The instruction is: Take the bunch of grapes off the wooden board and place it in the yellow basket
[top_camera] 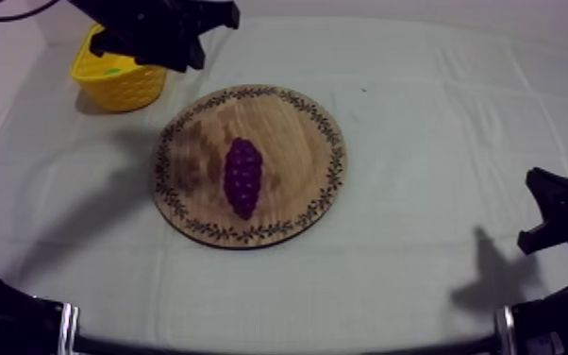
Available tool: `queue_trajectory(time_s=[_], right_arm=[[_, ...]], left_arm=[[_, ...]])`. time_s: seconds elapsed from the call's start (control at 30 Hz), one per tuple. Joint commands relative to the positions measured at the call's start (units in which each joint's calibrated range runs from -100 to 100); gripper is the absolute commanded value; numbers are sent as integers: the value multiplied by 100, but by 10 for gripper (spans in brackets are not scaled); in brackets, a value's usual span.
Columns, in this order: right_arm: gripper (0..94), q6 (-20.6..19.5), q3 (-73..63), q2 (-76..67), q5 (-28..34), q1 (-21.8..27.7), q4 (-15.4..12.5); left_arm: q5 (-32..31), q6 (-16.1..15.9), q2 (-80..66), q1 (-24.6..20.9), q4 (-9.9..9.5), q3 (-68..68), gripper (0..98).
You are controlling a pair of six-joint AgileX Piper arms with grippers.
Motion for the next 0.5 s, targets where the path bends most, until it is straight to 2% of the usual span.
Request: queue_trajectory(time_s=[0.0,0.1,0.17,0.27,0.47], right_arm=[[4,3,-3,-1,-4,2,1],[4,3,-3,-1,-4,2,1],[4,3,-3,-1,-4,2,1],[4,3,-3,-1,-4,2,1],[4,3,-3,-1,-4,2,1]], left_arm=[[8,-29,-12,-25,98,72,527],[133,-123,-21,-75,311,173,785],[264,-173,-24,-90,426,192,875],[379,-171,-11,-59,502,222,932],[425,-106,148,28,546,384,958]])
